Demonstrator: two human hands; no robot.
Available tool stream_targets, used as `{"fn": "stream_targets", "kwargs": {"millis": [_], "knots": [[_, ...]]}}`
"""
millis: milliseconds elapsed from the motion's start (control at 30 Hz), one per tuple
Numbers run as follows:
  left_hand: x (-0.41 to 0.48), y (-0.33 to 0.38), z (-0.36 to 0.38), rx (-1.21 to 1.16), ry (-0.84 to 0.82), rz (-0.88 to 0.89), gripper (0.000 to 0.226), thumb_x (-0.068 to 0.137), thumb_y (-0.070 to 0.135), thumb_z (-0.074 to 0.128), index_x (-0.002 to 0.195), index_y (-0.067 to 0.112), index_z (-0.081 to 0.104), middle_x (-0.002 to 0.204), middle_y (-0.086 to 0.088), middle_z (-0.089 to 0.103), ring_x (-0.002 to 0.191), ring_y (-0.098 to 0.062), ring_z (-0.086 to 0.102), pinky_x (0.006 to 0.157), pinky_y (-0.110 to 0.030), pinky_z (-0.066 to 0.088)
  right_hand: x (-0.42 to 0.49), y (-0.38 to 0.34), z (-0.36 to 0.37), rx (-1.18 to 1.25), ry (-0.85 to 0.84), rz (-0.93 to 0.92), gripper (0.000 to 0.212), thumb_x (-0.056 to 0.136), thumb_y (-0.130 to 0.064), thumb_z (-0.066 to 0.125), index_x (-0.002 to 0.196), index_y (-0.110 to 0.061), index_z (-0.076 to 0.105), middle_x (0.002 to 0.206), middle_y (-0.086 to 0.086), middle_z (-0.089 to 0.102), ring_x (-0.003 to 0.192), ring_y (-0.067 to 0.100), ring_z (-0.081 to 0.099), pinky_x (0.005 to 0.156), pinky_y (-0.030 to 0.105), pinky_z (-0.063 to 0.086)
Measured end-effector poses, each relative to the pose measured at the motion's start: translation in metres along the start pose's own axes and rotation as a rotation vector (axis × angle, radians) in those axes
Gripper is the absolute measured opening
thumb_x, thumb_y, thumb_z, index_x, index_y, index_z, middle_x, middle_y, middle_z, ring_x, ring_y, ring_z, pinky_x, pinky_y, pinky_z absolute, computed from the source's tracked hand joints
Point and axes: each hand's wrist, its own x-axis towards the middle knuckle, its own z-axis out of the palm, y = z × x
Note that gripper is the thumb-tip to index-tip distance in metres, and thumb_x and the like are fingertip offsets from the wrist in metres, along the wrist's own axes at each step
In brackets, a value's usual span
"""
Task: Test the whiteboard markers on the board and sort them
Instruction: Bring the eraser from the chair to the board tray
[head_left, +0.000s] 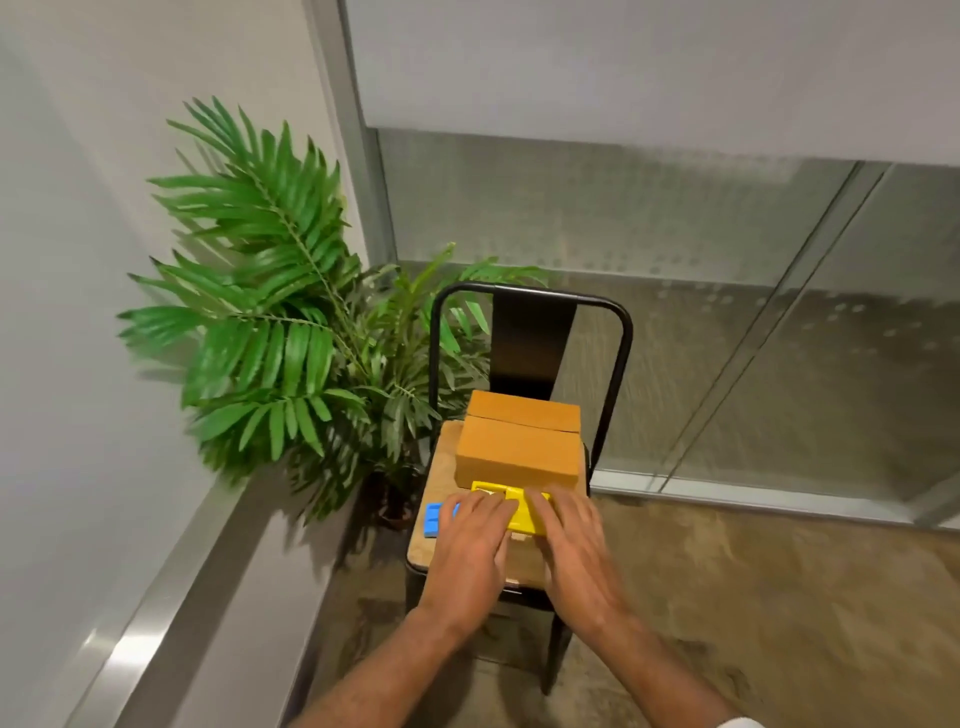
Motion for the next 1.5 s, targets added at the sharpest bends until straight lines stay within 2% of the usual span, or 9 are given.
{"fn": "stream_targets", "kwargs": {"millis": [167, 333, 667, 767, 867, 1133, 1233, 1367, 1500], "knots": [[-0.02, 0.001, -0.036, 0.022, 0.083, -0.014, 0.039, 0.093, 0.018, 0.068, 0.131, 0.02, 0.062, 0.13, 0.005, 0.061, 0.129, -0.016, 0.051, 0.116, -0.04, 0.033, -0.001, -0.036, -0.017, 0.017, 0.015, -0.066, 0.088, 0.072, 0.003, 0.075, 0.145, -0.023, 0.036, 0.138, 0.002, 0.043, 0.13, 0.022, 0.039, 0.11, 0.046, 0.035], [-0.043, 0.017, -0.06, 0.055, 0.185, -0.079, 0.036, 0.093, 0.015, 0.069, 0.129, 0.017, 0.064, 0.13, 0.003, 0.062, 0.129, -0.017, 0.053, 0.115, -0.035, 0.033, -0.007, -0.057, -0.032, 0.047, 0.019, -0.188, 0.09, 0.07, 0.004, 0.075, 0.145, -0.023, 0.034, 0.14, 0.003, 0.042, 0.133, 0.023, 0.037, 0.112, 0.048, 0.032], [-0.108, 0.069, -0.105, 0.173, 0.37, -0.275, 0.043, 0.089, 0.015, 0.076, 0.13, 0.019, 0.064, 0.132, 0.003, 0.062, 0.13, -0.014, 0.051, 0.115, -0.037, 0.035, -0.038, -0.097, -0.055, 0.108, -0.028, -0.453, 0.078, 0.081, -0.005, 0.072, 0.146, -0.023, 0.034, 0.141, 0.002, 0.04, 0.134, 0.022, 0.035, 0.118, 0.045, 0.025], [-0.137, 0.077, -0.117, 0.208, 0.395, -0.344, 0.041, 0.092, 0.018, 0.073, 0.132, 0.021, 0.063, 0.136, 0.004, 0.06, 0.132, -0.014, 0.05, 0.115, -0.039, 0.037, -0.053, -0.117, -0.059, 0.164, -0.045, -0.521, 0.079, 0.076, 0.001, 0.071, 0.145, -0.02, 0.038, 0.139, 0.004, 0.042, 0.131, 0.023, 0.037, 0.118, 0.042, 0.025], [-0.165, 0.083, -0.131, 0.251, 0.436, -0.381, 0.04, 0.09, 0.016, 0.075, 0.129, 0.02, 0.064, 0.134, 0.002, 0.061, 0.129, -0.016, 0.053, 0.113, -0.04, 0.038, -0.067, -0.138, -0.057, 0.205, -0.078, -0.584, 0.086, 0.07, 0.005, 0.071, 0.145, -0.019, 0.038, 0.139, 0.005, 0.041, 0.133, 0.023, 0.037, 0.117, 0.048, 0.027], [-0.263, 0.097, -0.17, 0.365, 0.569, -0.519, 0.04, 0.086, 0.01, 0.076, 0.124, 0.017, 0.066, 0.126, 0.0, 0.065, 0.123, -0.014, 0.049, 0.111, -0.028, 0.033, -0.126, -0.216, -0.047, 0.306, -0.158, -0.771, 0.086, 0.067, 0.01, 0.065, 0.142, -0.02, 0.037, 0.131, 0.002, 0.044, 0.127, 0.021, 0.039, 0.117, 0.047, 0.027], [-0.311, 0.103, -0.186, 0.412, 0.619, -0.588, 0.04, 0.086, 0.011, 0.078, 0.123, 0.018, 0.066, 0.125, 0.001, 0.065, 0.122, -0.013, 0.049, 0.108, -0.031, 0.038, -0.157, -0.251, -0.038, 0.338, -0.192, -0.84, 0.081, 0.071, 0.009, 0.068, 0.14, -0.021, 0.039, 0.126, -0.001, 0.046, 0.122, 0.019, 0.041, 0.114, 0.05, 0.031], [-0.376, 0.112, -0.208, 0.468, 0.656, -0.689, 0.039, 0.089, 0.016, 0.076, 0.126, 0.021, 0.066, 0.128, 0.003, 0.065, 0.125, -0.009, 0.046, 0.111, -0.033, 0.043, -0.203, -0.298, -0.024, 0.379, -0.221, -0.913, 0.07, 0.081, 0.001, 0.07, 0.141, -0.02, 0.042, 0.126, -0.001, 0.048, 0.119, 0.018, 0.044, 0.107, 0.047, 0.039], [-0.438, 0.125, -0.23, 0.493, 0.694, -0.755, 0.042, 0.09, 0.016, 0.076, 0.129, 0.024, 0.064, 0.129, 0.006, 0.064, 0.126, -0.01, 0.048, 0.111, -0.033, 0.044, -0.251, -0.341, -0.014, 0.414, -0.239, -0.975, 0.074, 0.079, 0.001, 0.074, 0.142, -0.02, 0.042, 0.128, 0.003, 0.049, 0.117, 0.021, 0.046, 0.102, 0.042, 0.045]]}}
